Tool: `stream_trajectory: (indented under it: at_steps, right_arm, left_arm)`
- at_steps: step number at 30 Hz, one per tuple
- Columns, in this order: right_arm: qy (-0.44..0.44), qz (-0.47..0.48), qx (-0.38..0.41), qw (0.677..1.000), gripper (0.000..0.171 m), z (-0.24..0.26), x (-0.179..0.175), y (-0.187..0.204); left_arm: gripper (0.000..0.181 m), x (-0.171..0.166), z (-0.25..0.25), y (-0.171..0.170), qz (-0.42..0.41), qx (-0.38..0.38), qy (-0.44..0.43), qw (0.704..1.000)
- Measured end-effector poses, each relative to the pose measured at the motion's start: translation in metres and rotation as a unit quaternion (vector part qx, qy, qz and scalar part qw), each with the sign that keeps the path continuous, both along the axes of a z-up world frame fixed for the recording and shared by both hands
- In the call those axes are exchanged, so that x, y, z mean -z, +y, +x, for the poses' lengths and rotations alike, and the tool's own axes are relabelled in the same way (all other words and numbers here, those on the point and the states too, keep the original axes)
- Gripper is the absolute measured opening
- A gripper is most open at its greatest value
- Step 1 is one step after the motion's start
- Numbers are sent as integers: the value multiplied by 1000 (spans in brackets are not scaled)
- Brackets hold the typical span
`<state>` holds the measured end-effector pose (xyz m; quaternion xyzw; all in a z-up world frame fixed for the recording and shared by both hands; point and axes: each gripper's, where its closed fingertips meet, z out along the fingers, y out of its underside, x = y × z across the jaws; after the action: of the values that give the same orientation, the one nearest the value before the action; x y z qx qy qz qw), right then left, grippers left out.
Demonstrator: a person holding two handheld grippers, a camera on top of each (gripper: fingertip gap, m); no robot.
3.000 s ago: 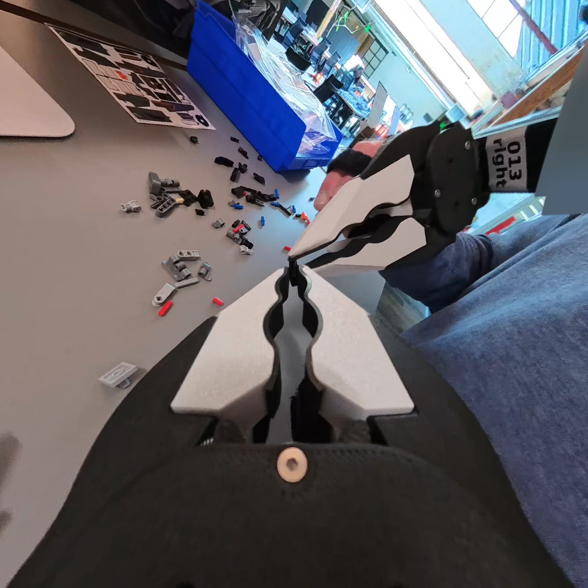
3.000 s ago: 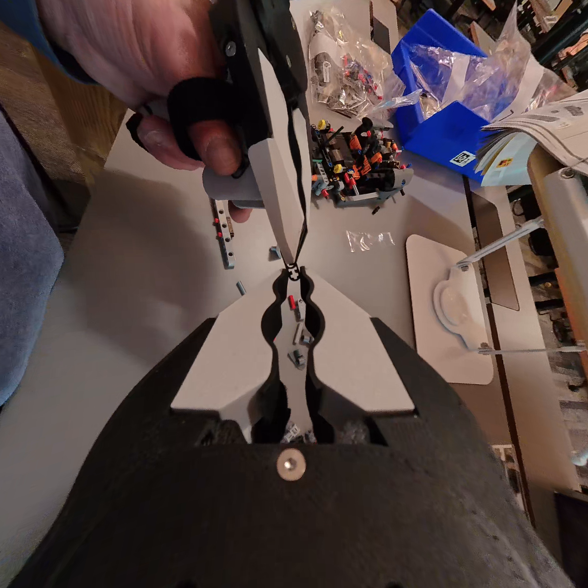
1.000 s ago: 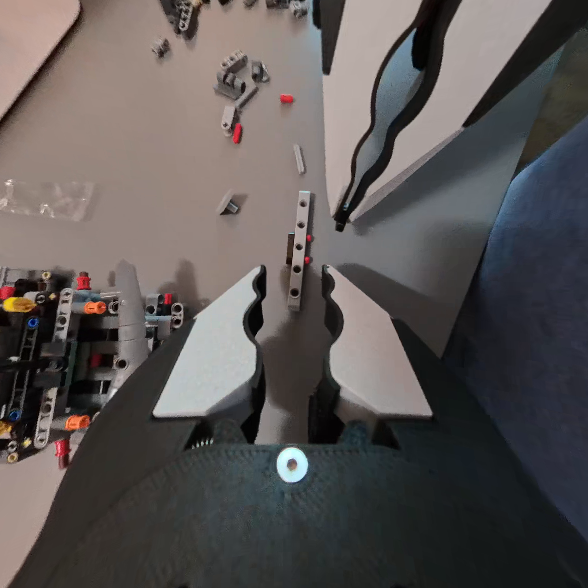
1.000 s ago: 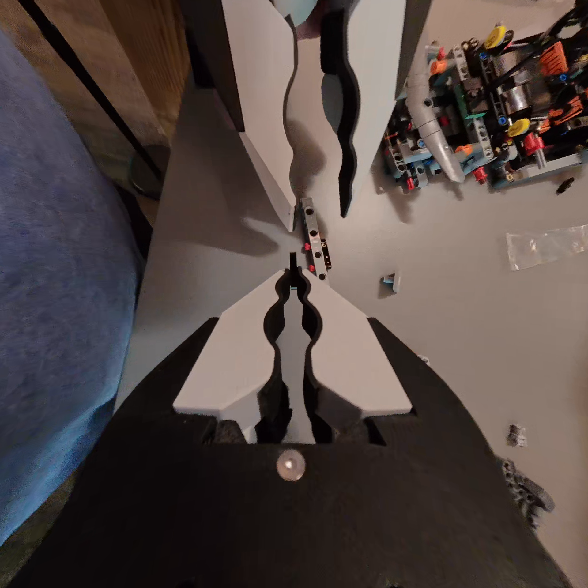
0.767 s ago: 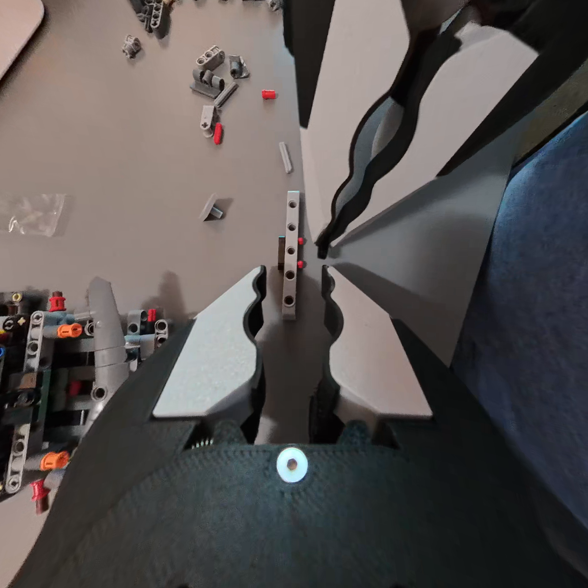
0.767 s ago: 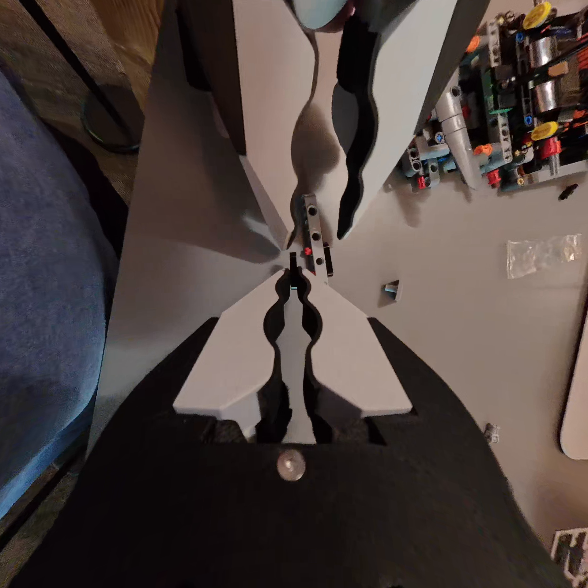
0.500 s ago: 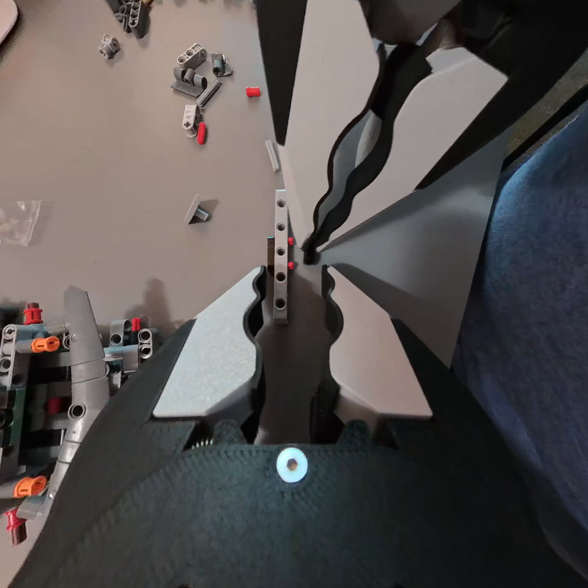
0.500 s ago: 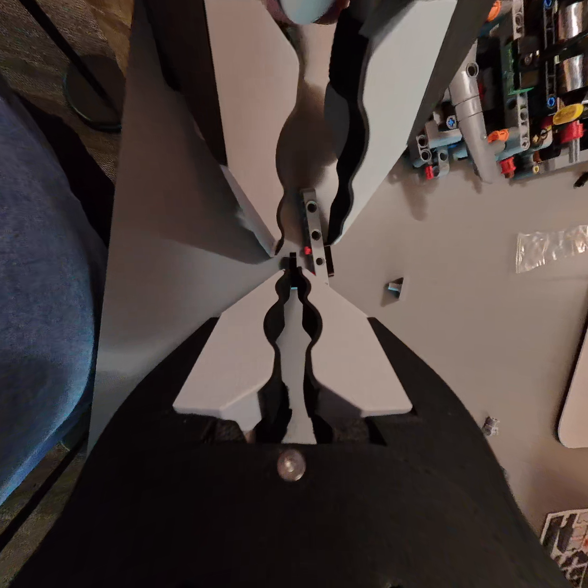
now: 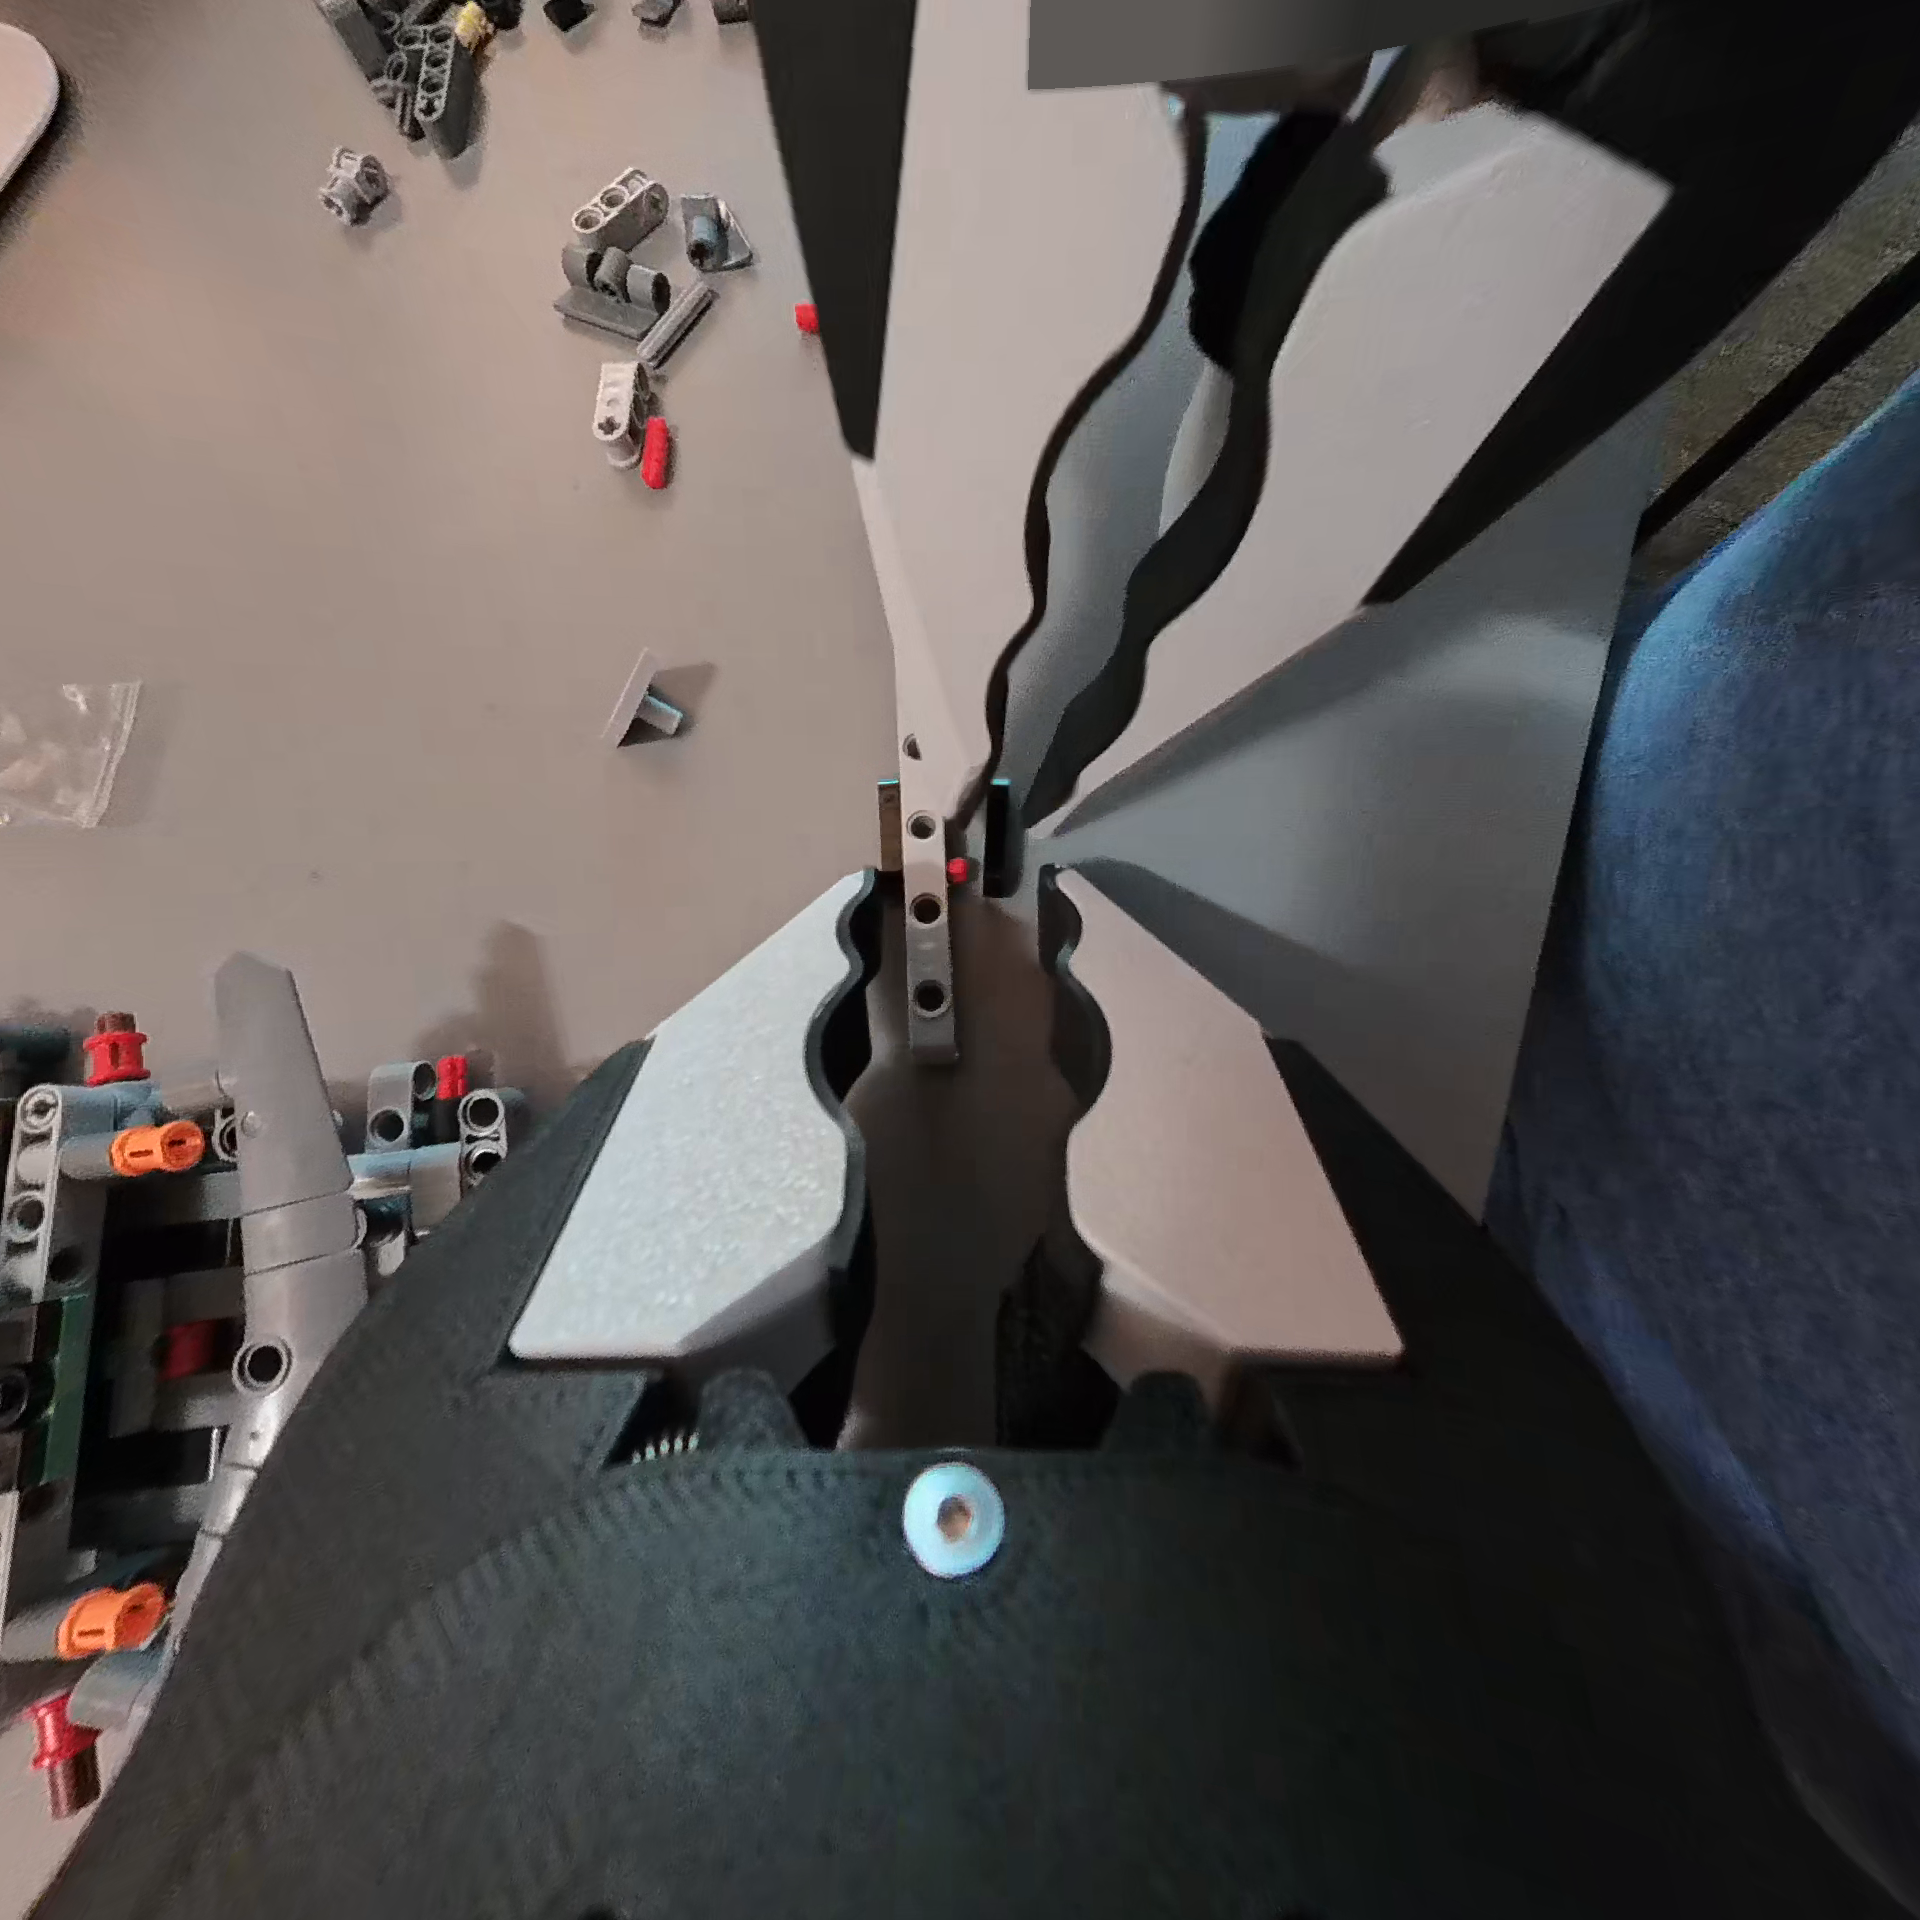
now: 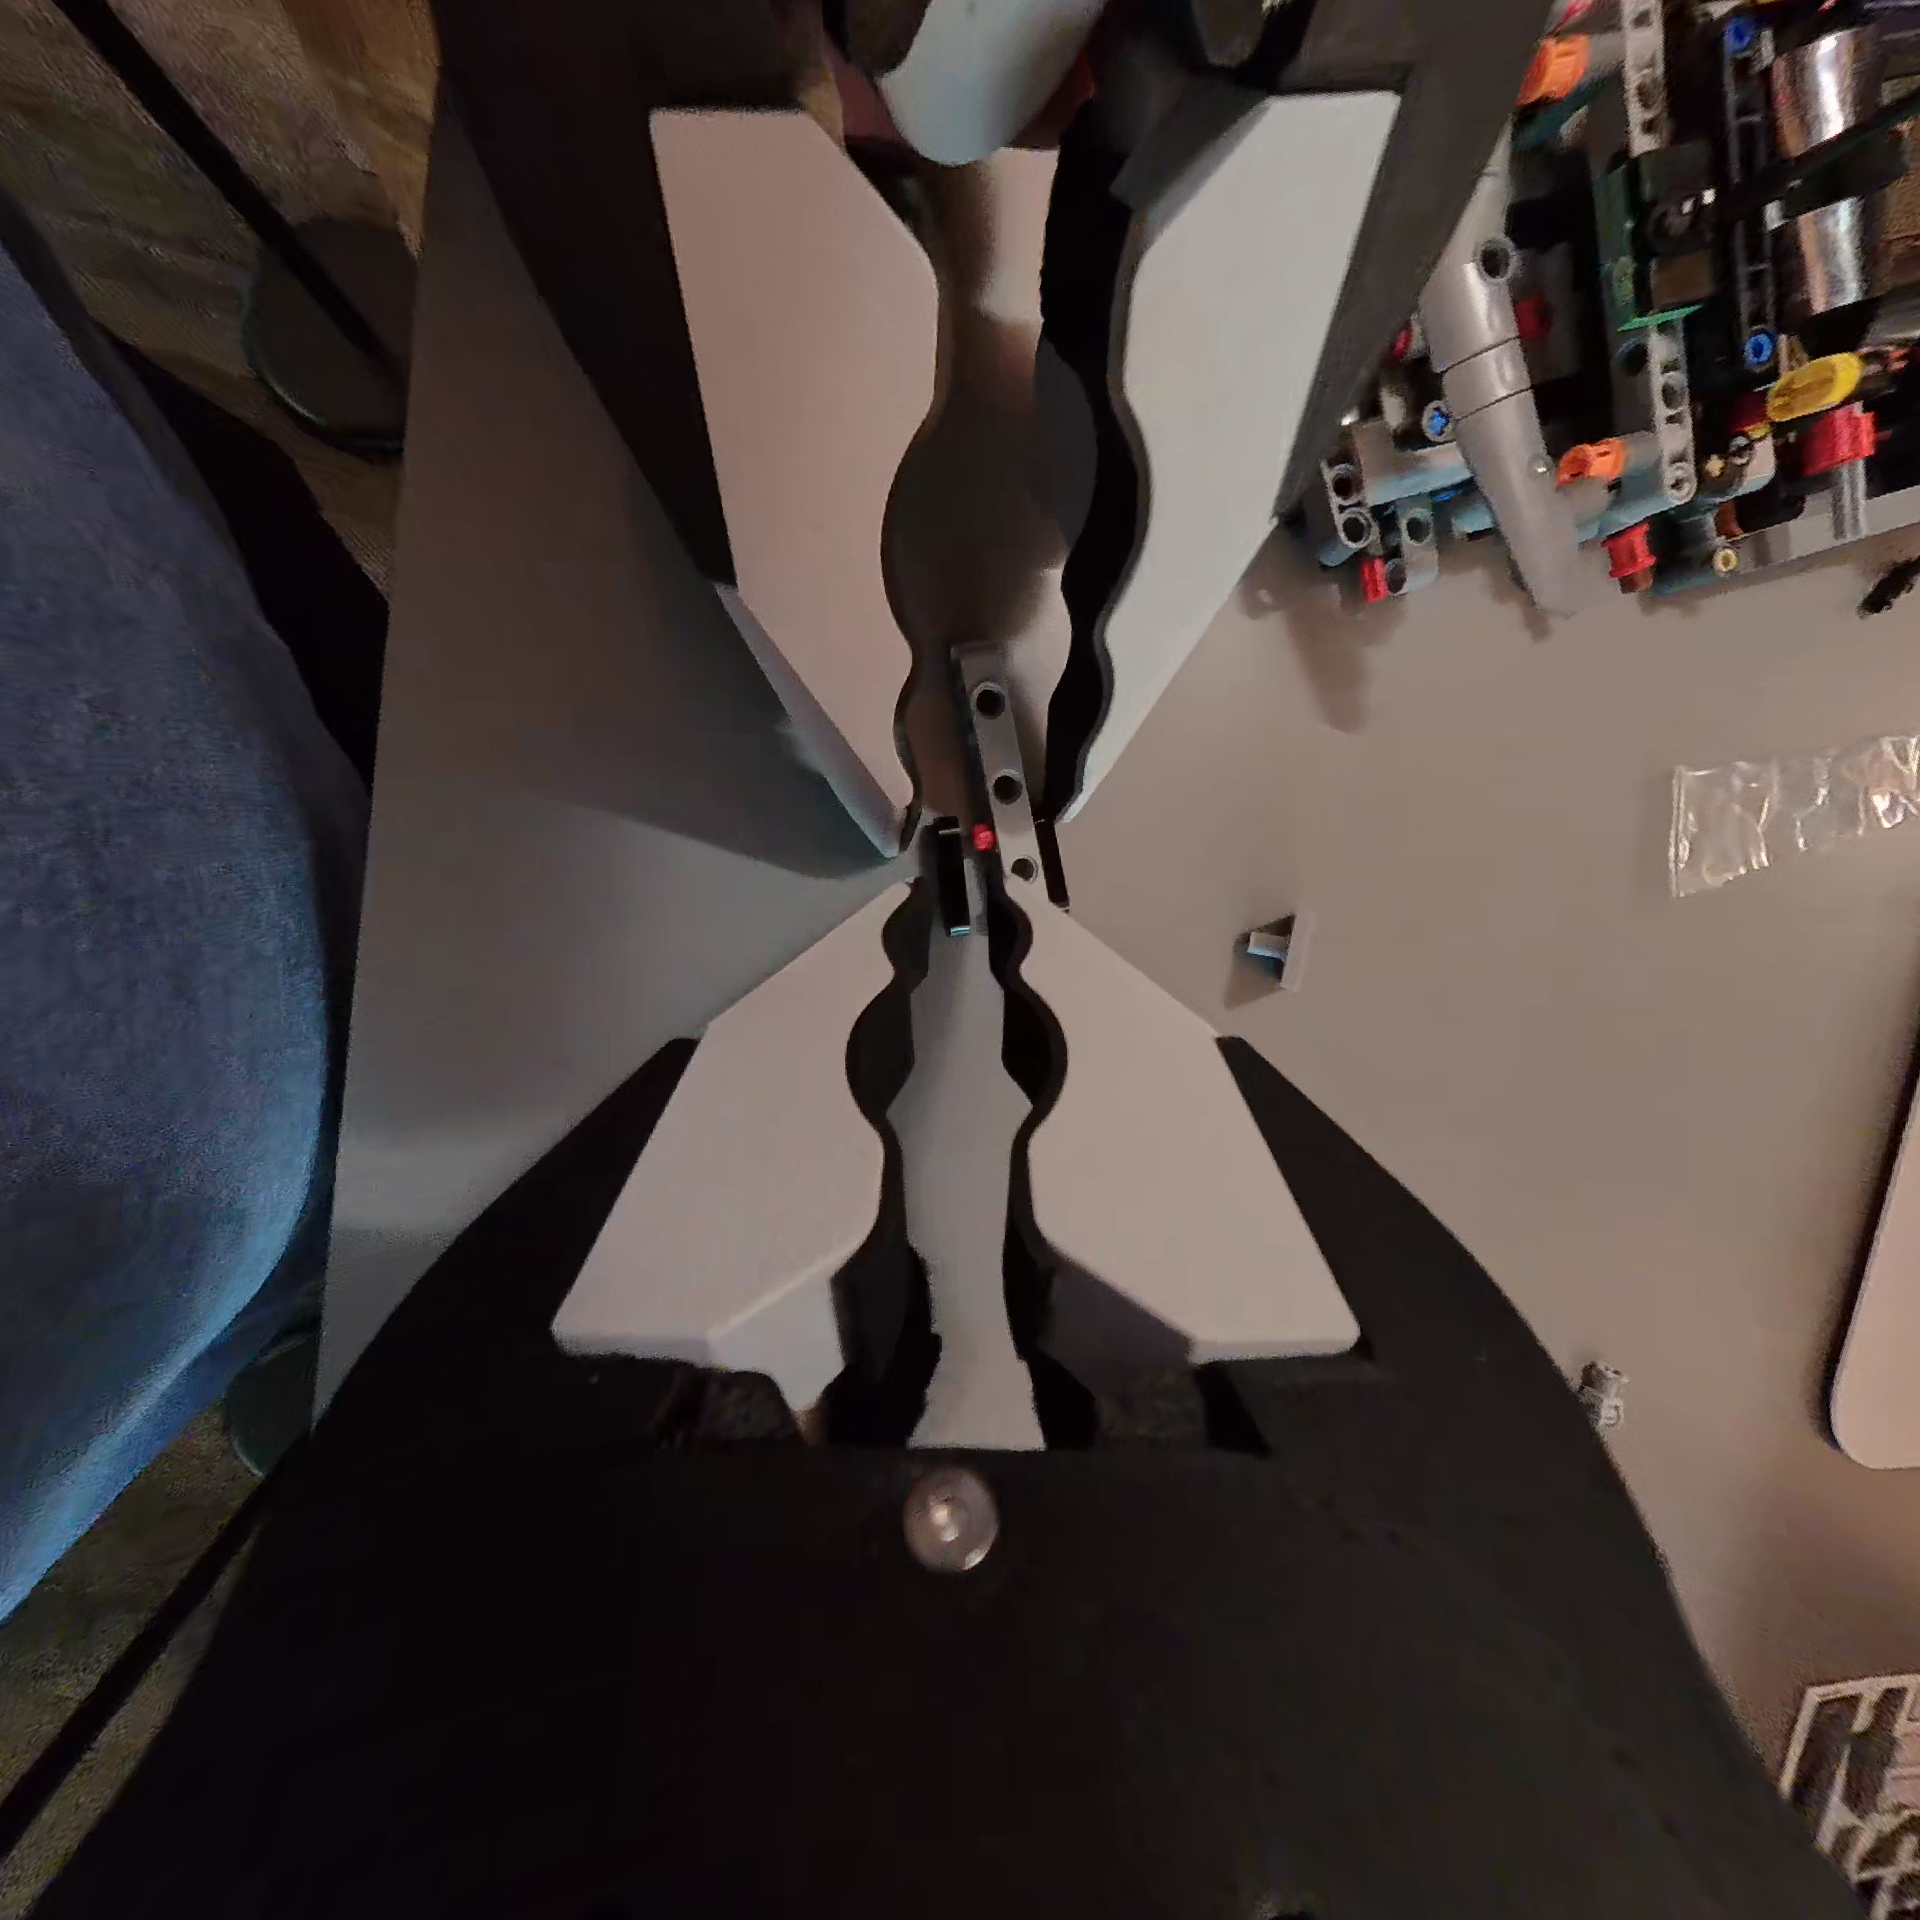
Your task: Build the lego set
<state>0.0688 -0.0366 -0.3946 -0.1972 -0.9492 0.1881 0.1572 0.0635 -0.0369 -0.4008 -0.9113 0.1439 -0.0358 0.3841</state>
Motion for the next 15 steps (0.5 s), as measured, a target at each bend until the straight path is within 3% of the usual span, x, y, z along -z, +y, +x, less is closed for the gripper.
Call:
stream_trajectory:
  at_steps: [8, 15]
  right_arm:
    - [-21, -66, 26, 997, 34, -6, -3, 20]
    - [-40, -110, 15, 993, 25, -10, 5, 15]
  left_arm:
    - [26, 0, -2, 1, 3, 0, 4, 1000]
    - [22, 0, -2, 3, 5, 2, 8, 1000]
